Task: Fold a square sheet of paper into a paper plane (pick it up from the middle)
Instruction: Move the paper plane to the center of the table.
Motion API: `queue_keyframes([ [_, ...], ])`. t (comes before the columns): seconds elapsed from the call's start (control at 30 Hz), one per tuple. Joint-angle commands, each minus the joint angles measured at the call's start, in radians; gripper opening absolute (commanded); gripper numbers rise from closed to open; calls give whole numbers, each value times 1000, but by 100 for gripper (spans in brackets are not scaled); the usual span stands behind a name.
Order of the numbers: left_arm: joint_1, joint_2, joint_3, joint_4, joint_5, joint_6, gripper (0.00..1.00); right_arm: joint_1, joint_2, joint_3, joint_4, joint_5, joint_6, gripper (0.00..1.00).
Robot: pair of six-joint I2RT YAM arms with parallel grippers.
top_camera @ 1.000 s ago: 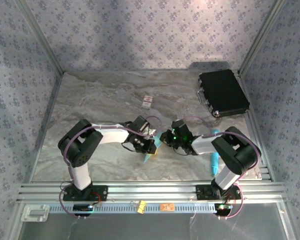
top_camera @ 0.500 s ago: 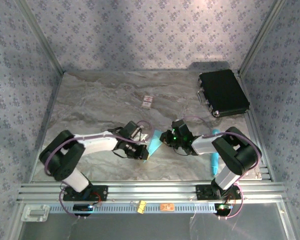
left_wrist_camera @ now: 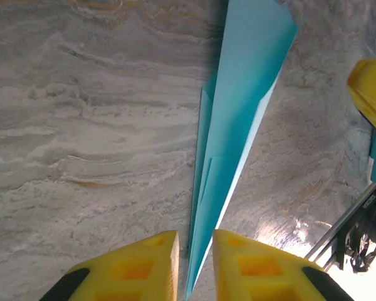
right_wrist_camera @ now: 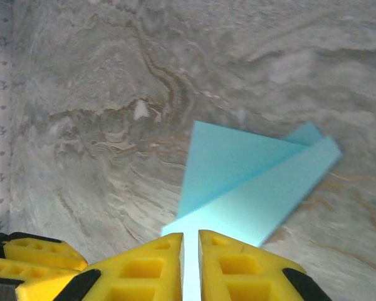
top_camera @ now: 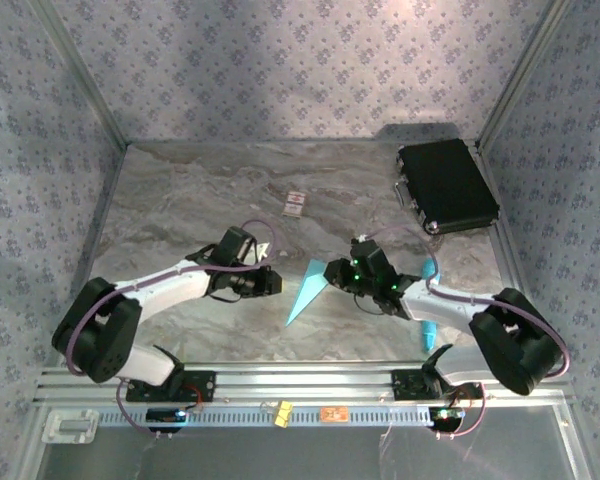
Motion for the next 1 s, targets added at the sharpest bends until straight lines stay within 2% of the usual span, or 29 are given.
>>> queue_keyframes([
  [0.0,7,65,39,38,85,5,24,14,-27,-35,-63,47,37,16],
  [0.5,4,250,101,118,208,6,27,50,33,-19,-41,29,34,18],
  [0.97,-4,299,100,134,254,23,29,65,112,5,1,5,26,19],
])
